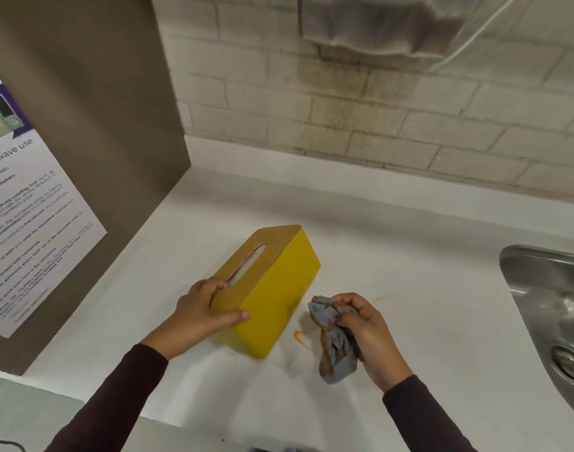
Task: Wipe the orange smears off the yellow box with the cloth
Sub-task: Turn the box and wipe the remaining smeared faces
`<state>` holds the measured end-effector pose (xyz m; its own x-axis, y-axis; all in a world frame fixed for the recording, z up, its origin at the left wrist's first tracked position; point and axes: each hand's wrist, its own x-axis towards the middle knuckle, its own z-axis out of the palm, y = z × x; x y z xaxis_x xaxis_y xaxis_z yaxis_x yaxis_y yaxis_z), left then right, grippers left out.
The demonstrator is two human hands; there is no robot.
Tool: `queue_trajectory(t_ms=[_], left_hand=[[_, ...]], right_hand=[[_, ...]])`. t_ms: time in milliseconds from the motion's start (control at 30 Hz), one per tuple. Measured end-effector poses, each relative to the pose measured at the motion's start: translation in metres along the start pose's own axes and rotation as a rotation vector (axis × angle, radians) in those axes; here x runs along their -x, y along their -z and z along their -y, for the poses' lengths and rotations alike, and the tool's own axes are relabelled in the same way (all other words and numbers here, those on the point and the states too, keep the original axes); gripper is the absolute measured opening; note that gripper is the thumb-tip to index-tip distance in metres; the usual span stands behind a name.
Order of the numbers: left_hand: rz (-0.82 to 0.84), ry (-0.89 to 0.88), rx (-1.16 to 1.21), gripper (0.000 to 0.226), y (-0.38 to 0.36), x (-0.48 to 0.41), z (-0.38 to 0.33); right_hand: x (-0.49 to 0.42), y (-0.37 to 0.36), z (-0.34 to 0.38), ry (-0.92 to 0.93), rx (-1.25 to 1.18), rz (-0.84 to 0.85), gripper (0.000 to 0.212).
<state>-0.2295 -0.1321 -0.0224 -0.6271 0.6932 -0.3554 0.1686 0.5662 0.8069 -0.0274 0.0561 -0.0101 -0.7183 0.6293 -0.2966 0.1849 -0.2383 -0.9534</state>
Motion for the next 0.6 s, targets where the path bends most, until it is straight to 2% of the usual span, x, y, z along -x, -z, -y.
queue_trajectory(t_ms=[133, 267, 367, 467, 533, 600], left_hand=[[-0.301, 0.005, -0.169, 0.074, -0.038, 0.015, -0.01], [-0.492, 0.001, -0.397, 0.089, -0.071, 0.025, -0.021], [-0.499, -0.08, -0.552, 0.089, -0.087, 0.027, -0.02], [-0.507, -0.062, -0.585, 0.094, -0.089, 0.029, -0.019], [-0.493, -0.112, -0.542, 0.097, -0.088, 0.031, -0.022], [-0.431, -0.283, -0.438, 0.079, -0.091, 0.033, -0.033]], right_hand=[[0.007, 0.014, -0.01, -0.029, -0.033, -0.078, 0.028], [0.013, 0.023, -0.017, -0.052, -0.066, -0.152, 0.022], [0.016, 0.029, -0.02, -0.056, -0.1, -0.202, 0.022], [0.019, 0.033, -0.021, -0.044, -0.101, -0.249, 0.019], [0.02, 0.036, -0.023, -0.037, -0.104, -0.271, 0.017], [0.023, 0.041, -0.023, -0.032, -0.115, -0.291, 0.017]])
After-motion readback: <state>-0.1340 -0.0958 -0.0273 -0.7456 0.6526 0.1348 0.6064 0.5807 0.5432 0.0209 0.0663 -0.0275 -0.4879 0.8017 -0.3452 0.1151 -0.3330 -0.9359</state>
